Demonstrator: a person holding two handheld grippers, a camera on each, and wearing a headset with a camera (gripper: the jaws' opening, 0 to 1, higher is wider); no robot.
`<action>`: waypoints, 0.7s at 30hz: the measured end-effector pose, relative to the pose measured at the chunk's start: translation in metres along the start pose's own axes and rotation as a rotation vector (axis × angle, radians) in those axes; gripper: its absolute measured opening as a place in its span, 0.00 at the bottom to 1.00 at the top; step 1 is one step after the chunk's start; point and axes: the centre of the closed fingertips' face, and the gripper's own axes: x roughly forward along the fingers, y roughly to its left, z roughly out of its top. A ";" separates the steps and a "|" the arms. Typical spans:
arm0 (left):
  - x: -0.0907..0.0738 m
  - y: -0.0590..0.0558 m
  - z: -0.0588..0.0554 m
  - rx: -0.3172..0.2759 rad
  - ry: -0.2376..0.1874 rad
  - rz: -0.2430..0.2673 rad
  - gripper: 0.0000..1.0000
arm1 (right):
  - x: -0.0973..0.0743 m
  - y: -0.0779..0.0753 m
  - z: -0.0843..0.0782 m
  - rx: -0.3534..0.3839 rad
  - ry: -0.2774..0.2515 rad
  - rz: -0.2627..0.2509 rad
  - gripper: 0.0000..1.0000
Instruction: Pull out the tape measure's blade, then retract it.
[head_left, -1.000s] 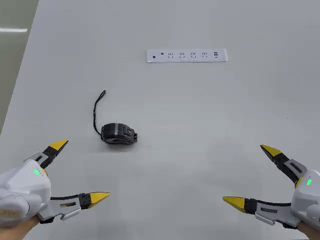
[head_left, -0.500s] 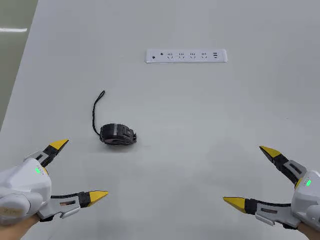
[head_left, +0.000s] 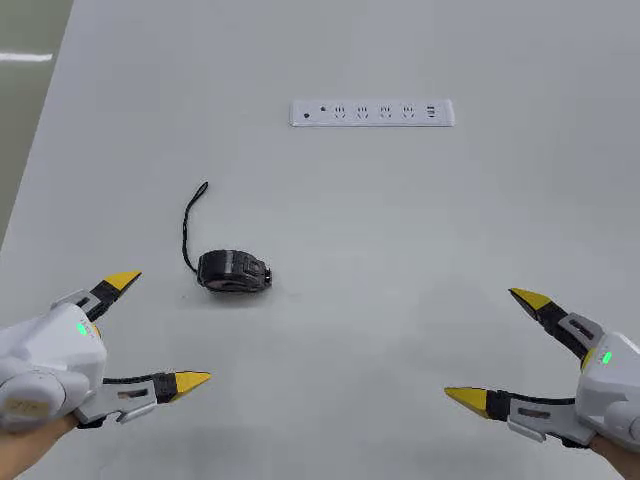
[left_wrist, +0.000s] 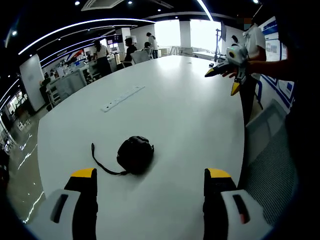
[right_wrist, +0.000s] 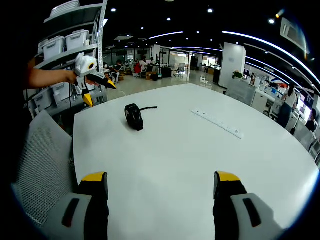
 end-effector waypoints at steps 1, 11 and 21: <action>0.001 0.001 0.000 0.003 0.002 0.001 0.86 | 0.001 0.000 0.000 -0.006 0.001 0.005 0.89; 0.015 0.013 0.002 0.065 0.020 -0.032 0.80 | 0.020 -0.003 0.004 -0.052 0.006 0.056 0.82; 0.030 0.024 0.000 0.145 0.049 -0.074 0.73 | 0.045 -0.004 0.011 -0.113 -0.006 0.116 0.73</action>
